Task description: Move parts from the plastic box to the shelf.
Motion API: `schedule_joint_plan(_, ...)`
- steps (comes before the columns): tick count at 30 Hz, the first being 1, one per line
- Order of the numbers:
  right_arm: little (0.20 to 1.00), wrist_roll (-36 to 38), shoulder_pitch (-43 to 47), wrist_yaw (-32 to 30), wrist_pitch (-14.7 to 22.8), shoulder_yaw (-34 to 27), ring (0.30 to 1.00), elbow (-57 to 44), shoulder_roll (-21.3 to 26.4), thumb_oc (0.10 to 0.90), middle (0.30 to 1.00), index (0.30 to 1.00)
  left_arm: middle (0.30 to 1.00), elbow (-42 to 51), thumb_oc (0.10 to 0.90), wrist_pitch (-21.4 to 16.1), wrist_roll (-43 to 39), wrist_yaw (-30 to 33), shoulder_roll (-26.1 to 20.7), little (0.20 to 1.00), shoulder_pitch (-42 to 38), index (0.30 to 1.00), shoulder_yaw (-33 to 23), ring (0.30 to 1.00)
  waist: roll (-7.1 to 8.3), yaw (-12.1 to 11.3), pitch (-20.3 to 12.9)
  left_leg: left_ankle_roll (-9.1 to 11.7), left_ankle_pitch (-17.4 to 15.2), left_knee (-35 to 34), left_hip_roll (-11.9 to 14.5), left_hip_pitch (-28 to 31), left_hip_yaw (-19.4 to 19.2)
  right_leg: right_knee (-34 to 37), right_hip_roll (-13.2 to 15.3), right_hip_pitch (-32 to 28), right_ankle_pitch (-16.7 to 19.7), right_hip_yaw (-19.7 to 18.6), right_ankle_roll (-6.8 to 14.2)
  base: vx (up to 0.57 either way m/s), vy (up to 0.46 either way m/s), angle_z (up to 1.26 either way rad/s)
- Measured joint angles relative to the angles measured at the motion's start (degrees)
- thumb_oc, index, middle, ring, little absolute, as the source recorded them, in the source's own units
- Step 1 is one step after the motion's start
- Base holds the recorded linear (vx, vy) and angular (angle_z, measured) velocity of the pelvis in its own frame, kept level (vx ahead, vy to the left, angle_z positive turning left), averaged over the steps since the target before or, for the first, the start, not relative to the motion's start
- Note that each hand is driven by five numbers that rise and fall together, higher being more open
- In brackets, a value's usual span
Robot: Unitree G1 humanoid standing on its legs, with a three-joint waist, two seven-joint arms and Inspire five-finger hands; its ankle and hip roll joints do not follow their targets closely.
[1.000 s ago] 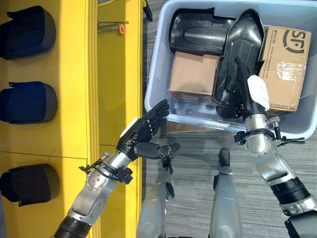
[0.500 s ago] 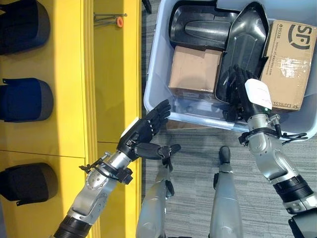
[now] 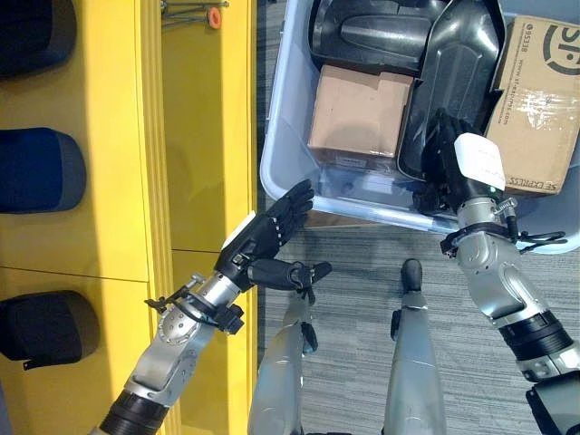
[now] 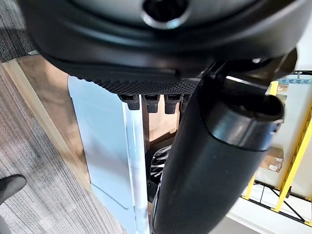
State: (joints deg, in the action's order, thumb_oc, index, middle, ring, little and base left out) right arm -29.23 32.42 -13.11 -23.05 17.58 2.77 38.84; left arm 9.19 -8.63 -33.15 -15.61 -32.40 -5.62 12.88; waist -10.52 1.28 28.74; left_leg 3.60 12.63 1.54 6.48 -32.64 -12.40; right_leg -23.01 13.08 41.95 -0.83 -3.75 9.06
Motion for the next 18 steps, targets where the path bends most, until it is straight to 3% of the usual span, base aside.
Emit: schedule_joint_plan(18, 1.000, -6.9, 3.9, -4.6, -1.1, 3.1, 1.000, 0.3, -0.2, 0.900, 1.000, 1.000, 1.000, -0.1, 0.900, 0.0, 0.4, 1.8, 0.1, 1.000, -0.5, 1.000, 0.4, 1.000, 0.00, -1.2, 0.0, -0.2, -0.4, 3.2, -0.1, -6.7, -0.6, -3.4, 0.0, 7.9, -0.2, -1.7, -0.4, 0.00, 0.007, 0.00)
